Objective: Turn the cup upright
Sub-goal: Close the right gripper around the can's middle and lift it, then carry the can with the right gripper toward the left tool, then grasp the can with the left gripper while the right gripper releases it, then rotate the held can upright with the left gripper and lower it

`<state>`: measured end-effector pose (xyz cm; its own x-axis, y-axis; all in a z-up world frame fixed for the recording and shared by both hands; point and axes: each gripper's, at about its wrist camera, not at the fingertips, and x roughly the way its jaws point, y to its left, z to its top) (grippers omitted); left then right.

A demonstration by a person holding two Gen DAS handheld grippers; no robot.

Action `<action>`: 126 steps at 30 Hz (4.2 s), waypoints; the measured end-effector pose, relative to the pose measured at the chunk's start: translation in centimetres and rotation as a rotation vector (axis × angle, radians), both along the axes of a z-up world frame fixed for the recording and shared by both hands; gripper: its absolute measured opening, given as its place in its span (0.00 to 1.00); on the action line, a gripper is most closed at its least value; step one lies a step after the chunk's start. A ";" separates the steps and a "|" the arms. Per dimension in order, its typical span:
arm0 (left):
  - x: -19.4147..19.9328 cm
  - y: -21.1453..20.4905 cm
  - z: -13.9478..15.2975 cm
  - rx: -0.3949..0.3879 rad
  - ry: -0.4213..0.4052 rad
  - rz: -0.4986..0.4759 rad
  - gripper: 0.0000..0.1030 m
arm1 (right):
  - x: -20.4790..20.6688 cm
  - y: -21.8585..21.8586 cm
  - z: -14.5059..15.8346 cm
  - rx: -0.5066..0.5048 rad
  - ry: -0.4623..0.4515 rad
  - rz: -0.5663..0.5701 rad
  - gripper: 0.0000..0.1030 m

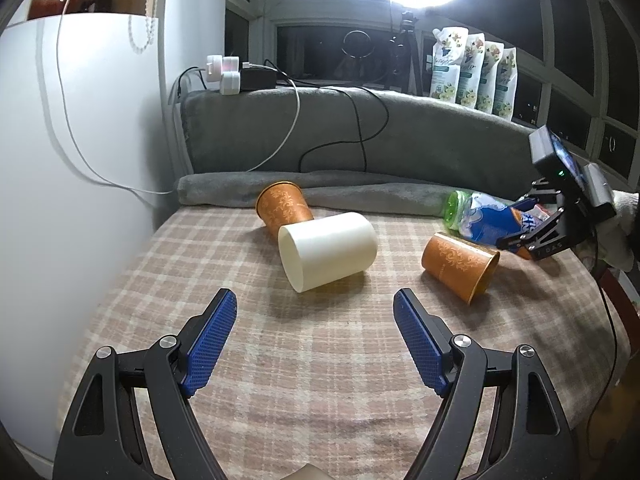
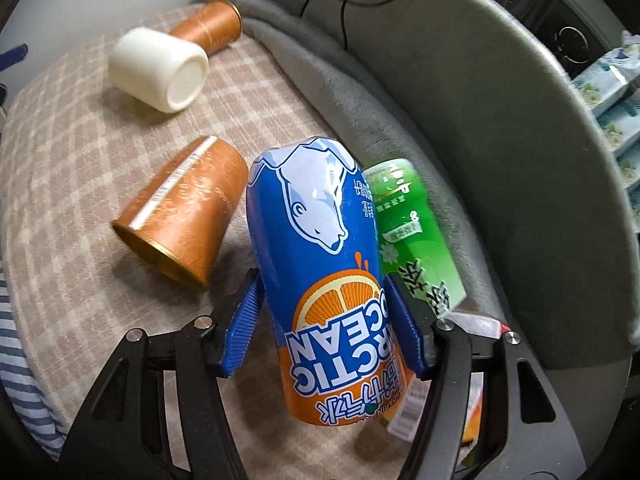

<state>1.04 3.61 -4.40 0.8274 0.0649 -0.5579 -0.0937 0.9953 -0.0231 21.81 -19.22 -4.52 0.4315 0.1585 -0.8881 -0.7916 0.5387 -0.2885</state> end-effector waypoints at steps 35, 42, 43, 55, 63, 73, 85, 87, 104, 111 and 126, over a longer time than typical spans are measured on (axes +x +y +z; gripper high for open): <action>-2.6 1.3 1.4 0.058 0.010 -0.064 0.78 | -14.6 10.0 -2.6 0.039 0.110 0.415 0.65; -1.9 0.5 1.2 0.061 0.038 -0.129 0.78 | -14.3 9.6 -2.2 0.063 0.099 0.387 0.68; -1.8 0.4 1.3 0.067 0.039 -0.140 0.78 | -14.2 9.4 -1.9 0.074 0.099 0.381 0.70; 0.6 -3.9 1.6 0.190 0.108 -0.452 0.79 | -14.3 3.0 2.1 0.313 0.050 0.130 0.76; 2.0 -9.7 0.3 0.378 0.244 -0.811 0.79 | -15.8 -4.8 2.7 0.474 0.029 -0.152 0.76; 5.1 -13.6 -2.5 0.548 0.470 -1.015 0.79 | -19.2 -11.4 1.7 0.557 -0.003 -0.382 0.76; 4.5 -17.0 -5.8 0.791 0.546 -1.133 0.79 | -18.7 -15.3 1.8 0.664 0.023 -0.522 0.76; 4.6 -17.1 -6.2 0.811 0.546 -1.133 0.79 | -18.7 -15.6 1.7 0.666 0.024 -0.532 0.76; 6.5 -16.9 -6.1 0.716 0.459 -1.084 0.64 | -18.7 -16.1 1.2 0.667 0.032 -0.583 0.76; 8.3 -14.7 -4.2 0.572 0.393 -0.991 0.63 | -18.6 -15.4 1.2 0.664 0.033 -0.567 0.76; 8.3 -8.1 -1.5 0.136 0.206 -0.741 0.63 | -18.5 -13.1 1.9 0.646 0.021 -0.527 0.76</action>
<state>9.30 -4.44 -5.88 0.5620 -0.3853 -0.7319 0.6075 0.7928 0.0491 3.31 -32.29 -2.57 0.5764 0.4209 -0.7005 -0.3910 0.8947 0.2160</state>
